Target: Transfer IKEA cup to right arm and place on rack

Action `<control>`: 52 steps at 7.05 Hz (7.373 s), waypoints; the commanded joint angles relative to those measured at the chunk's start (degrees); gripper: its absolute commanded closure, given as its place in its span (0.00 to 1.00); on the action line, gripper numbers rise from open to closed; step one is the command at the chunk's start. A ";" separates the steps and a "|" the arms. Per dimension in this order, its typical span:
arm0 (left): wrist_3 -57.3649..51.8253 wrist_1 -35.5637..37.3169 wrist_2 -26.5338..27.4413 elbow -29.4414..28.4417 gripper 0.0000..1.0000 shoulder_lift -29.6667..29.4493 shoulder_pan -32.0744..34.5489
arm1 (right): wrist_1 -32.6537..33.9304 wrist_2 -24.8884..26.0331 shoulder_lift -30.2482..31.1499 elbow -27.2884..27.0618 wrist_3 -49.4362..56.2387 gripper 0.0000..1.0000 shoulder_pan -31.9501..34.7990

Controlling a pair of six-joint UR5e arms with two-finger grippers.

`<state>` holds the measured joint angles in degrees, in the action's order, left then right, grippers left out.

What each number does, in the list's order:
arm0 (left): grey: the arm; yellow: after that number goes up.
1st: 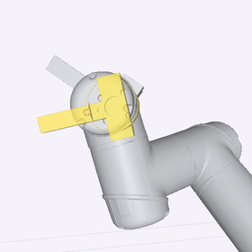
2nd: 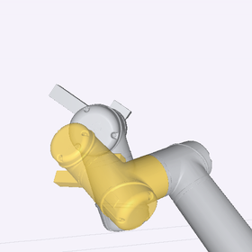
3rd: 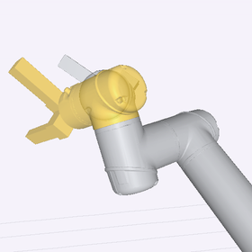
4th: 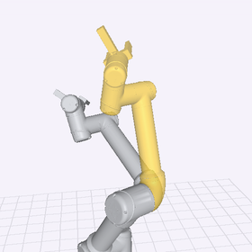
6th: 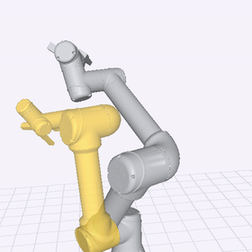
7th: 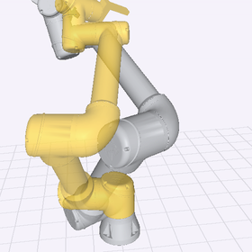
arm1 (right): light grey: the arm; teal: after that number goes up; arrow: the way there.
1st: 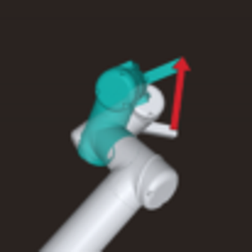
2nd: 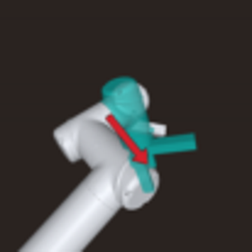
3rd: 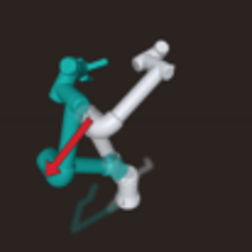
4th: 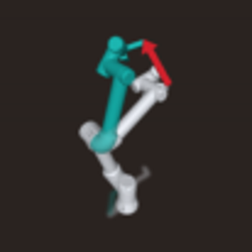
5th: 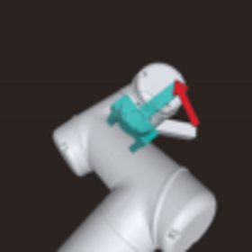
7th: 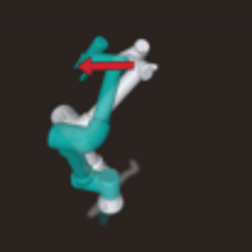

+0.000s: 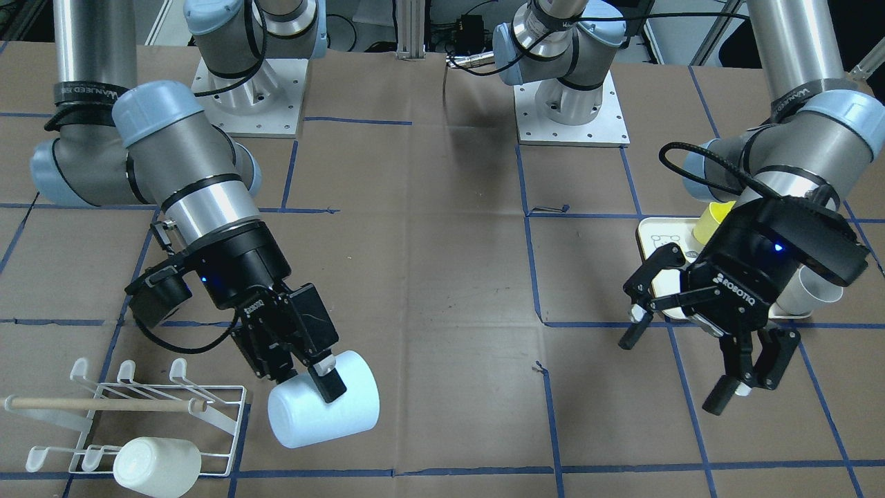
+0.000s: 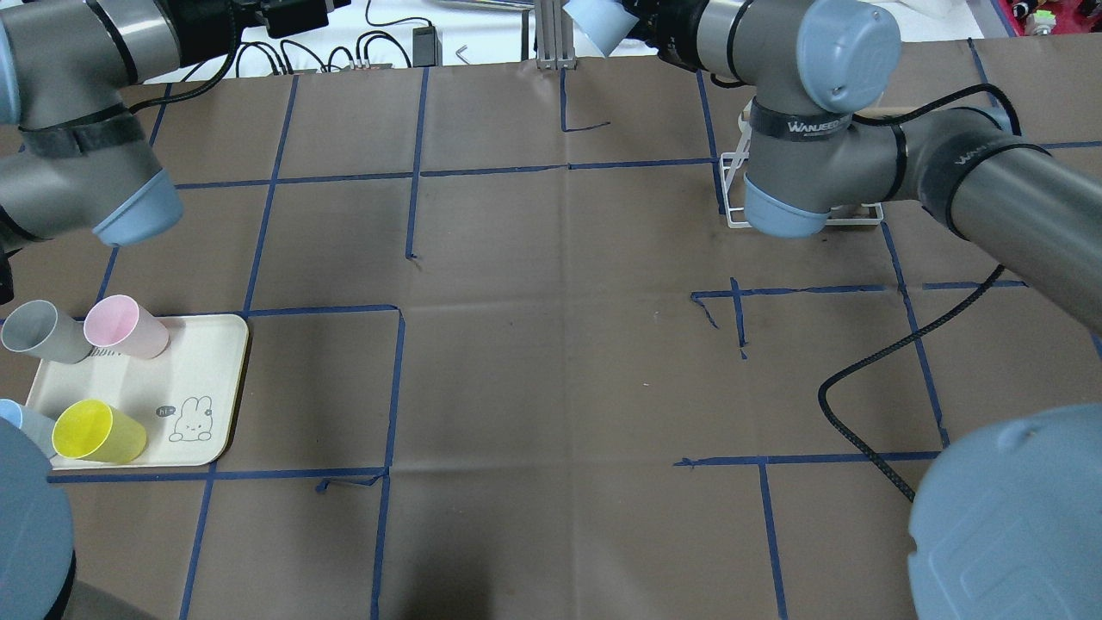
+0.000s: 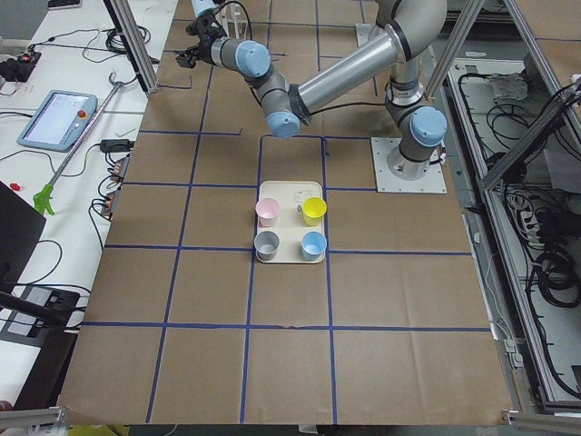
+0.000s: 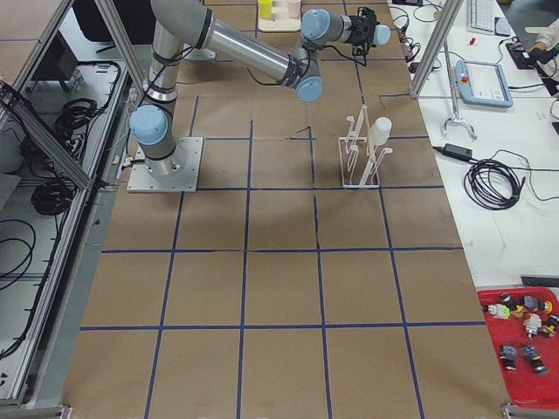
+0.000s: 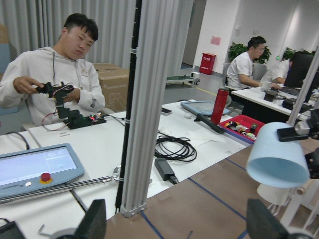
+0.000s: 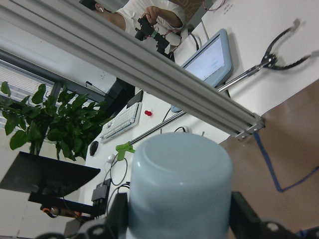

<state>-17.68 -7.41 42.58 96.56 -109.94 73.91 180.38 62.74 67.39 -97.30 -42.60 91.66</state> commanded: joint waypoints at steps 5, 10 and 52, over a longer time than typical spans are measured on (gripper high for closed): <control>5.63 -37.84 35.98 -5.50 0.00 5.15 5.19 | -13.13 -0.52 6.79 -0.78 54.08 0.85 -18.16; 10.45 -67.94 46.00 -5.51 0.00 16.75 9.74 | -8.82 -6.05 -1.73 0.36 68.61 0.86 -26.97; 17.86 -71.34 47.51 -2.08 0.00 21.09 13.71 | -87.48 25.41 28.06 0.10 42.51 0.00 1.06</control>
<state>0.18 -78.75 90.16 94.48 -88.85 87.63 92.89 88.16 95.52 -97.22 -0.10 92.72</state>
